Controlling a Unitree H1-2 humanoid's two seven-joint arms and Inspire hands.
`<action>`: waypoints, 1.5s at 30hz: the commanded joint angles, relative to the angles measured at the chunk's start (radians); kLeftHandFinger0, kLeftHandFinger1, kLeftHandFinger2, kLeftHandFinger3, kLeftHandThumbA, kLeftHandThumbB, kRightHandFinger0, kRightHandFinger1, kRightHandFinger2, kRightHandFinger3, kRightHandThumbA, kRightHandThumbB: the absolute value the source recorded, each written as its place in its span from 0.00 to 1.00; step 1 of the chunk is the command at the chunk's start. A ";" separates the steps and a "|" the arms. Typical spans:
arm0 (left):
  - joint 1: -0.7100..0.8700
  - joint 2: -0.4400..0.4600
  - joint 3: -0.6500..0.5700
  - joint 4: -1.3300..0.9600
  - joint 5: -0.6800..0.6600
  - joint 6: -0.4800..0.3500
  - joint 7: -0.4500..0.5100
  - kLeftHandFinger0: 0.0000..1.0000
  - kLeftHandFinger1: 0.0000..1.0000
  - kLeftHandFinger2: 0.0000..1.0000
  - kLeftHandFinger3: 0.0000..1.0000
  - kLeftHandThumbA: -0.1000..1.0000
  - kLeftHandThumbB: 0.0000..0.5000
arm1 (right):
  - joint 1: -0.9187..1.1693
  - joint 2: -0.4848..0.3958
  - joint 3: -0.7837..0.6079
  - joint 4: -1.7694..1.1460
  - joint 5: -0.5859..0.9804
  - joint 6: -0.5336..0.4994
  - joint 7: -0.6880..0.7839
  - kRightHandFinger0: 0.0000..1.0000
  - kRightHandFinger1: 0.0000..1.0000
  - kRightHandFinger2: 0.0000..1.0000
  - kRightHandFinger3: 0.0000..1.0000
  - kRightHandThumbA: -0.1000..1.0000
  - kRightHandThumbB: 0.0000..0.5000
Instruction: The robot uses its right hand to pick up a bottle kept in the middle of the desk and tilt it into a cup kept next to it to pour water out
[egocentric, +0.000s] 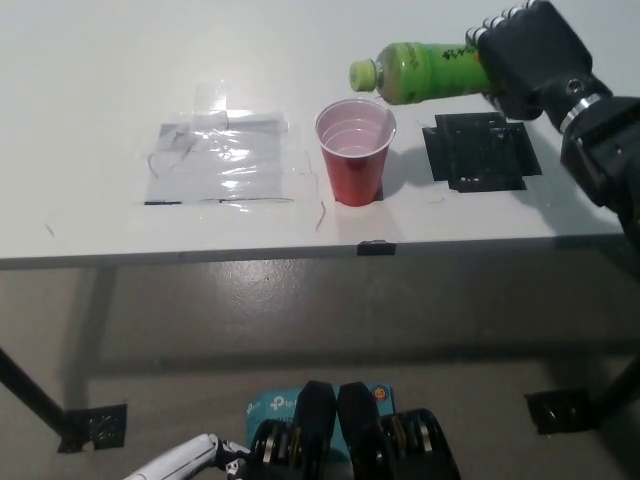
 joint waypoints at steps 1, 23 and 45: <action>-0.017 0.036 0.020 -0.026 0.004 0.020 -0.019 0.93 0.79 0.81 1.00 1.00 0.88 | -0.120 -0.043 0.002 -0.019 -0.085 -0.023 -0.023 0.00 0.11 0.38 0.21 0.00 0.18; -0.032 0.031 0.029 -0.021 0.009 -0.003 -0.028 0.91 0.77 0.79 1.00 1.00 0.85 | -0.237 -0.034 0.044 0.013 -0.173 -0.119 -0.096 0.00 0.00 0.22 0.03 0.00 0.20; -0.037 0.033 0.037 -0.026 0.001 -0.004 -0.034 0.92 0.79 0.82 1.00 1.00 0.80 | -0.212 -0.044 0.038 -0.001 -0.218 -0.139 -0.104 0.00 0.00 0.19 0.04 0.07 0.43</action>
